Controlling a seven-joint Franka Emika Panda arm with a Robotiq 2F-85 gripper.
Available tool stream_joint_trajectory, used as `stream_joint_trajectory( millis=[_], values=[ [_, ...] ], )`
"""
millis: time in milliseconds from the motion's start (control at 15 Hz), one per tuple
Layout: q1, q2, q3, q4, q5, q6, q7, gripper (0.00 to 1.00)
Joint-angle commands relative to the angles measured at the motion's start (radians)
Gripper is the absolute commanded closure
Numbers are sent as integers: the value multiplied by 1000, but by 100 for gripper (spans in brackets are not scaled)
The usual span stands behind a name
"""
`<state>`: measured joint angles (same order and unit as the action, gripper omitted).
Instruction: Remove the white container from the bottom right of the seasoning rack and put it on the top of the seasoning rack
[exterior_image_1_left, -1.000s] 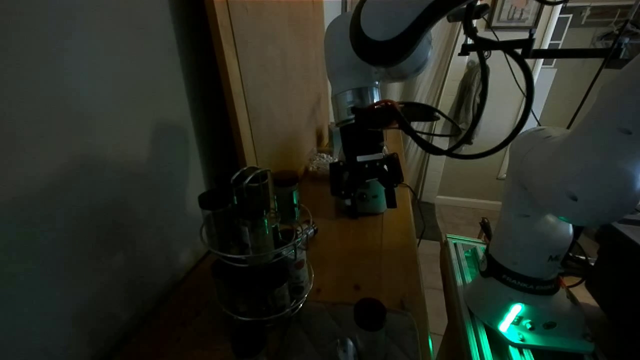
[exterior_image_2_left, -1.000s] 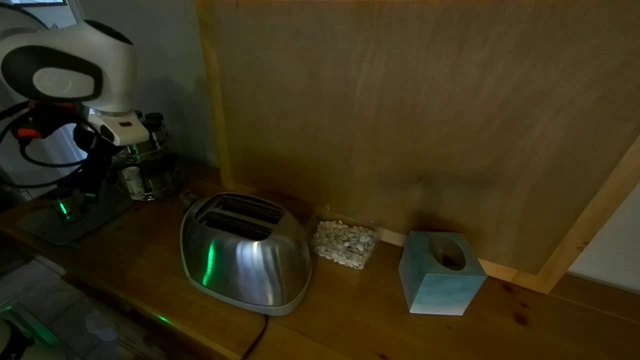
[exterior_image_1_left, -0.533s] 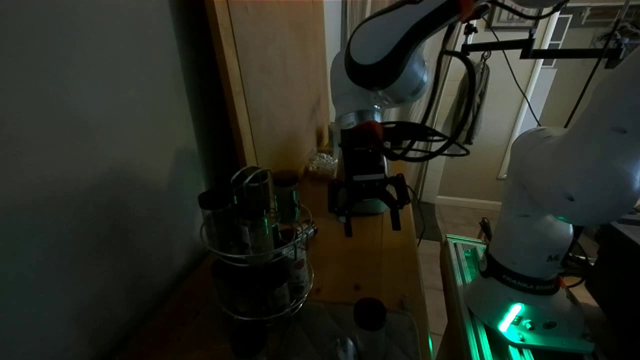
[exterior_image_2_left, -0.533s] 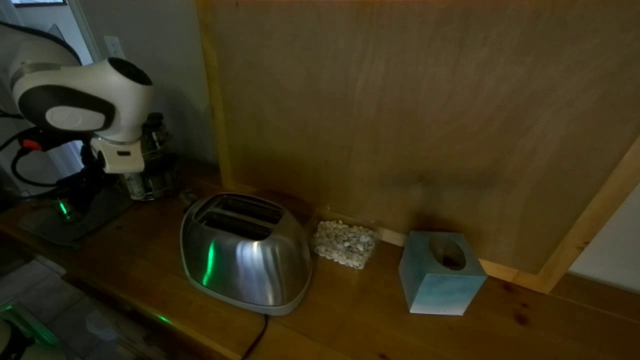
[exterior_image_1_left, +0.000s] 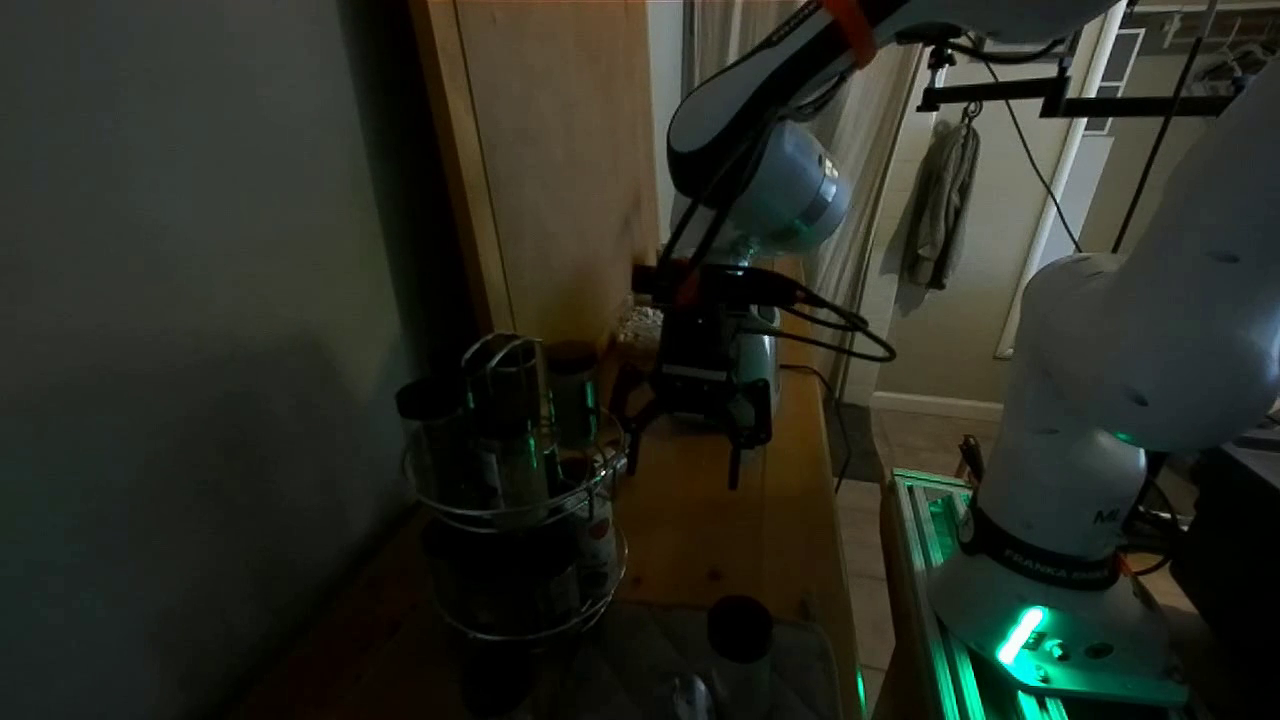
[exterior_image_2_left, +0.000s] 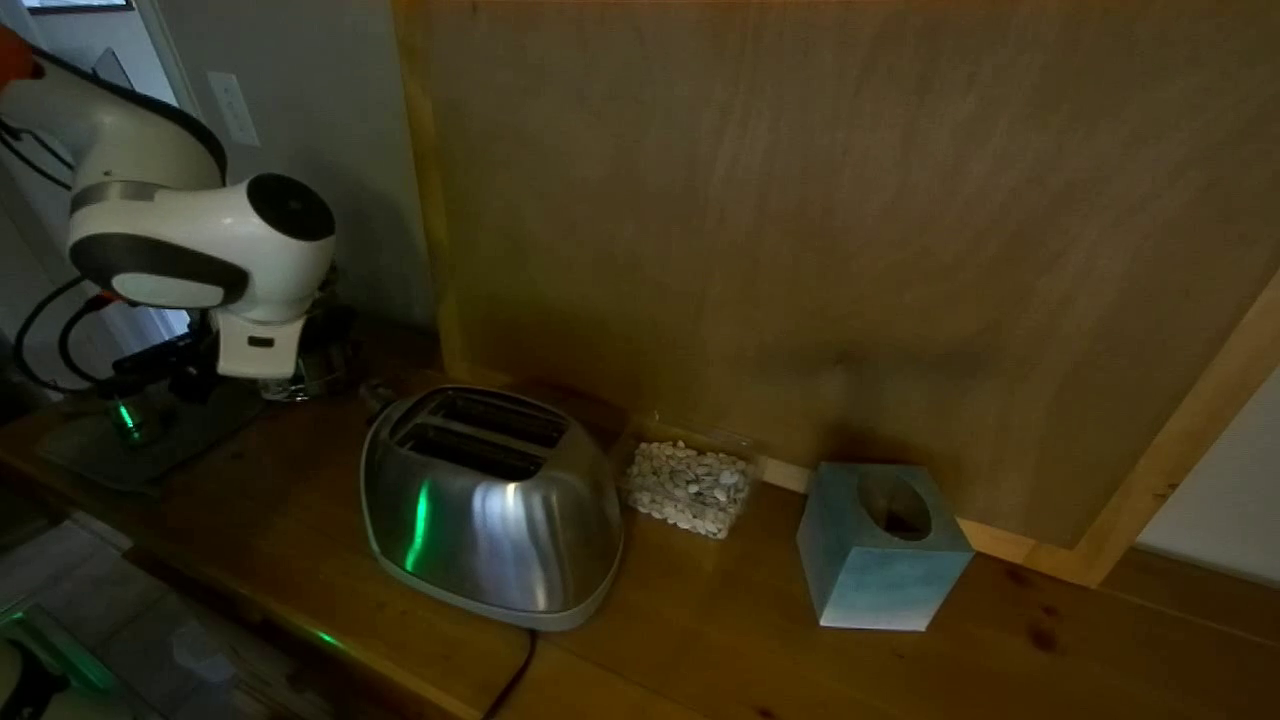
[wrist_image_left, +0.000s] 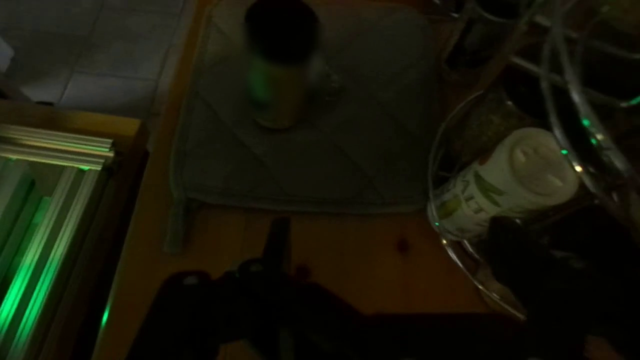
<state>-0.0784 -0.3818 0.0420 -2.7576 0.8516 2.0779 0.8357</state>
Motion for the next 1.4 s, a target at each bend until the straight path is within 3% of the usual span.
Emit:
stream_joint_trajectory(
  millis=[0,533,1133,1267,1333],
  values=[
    [5,55,-11,0,163,86,19,0],
    [17,137,-10,-1,552,185,-1,0],
    [23,174,1,0,558,263,6,0],
    [23,170,-5,0,574,261,-14,26],
    [22,169,-12,0,581,246,-26,32]
  ],
)
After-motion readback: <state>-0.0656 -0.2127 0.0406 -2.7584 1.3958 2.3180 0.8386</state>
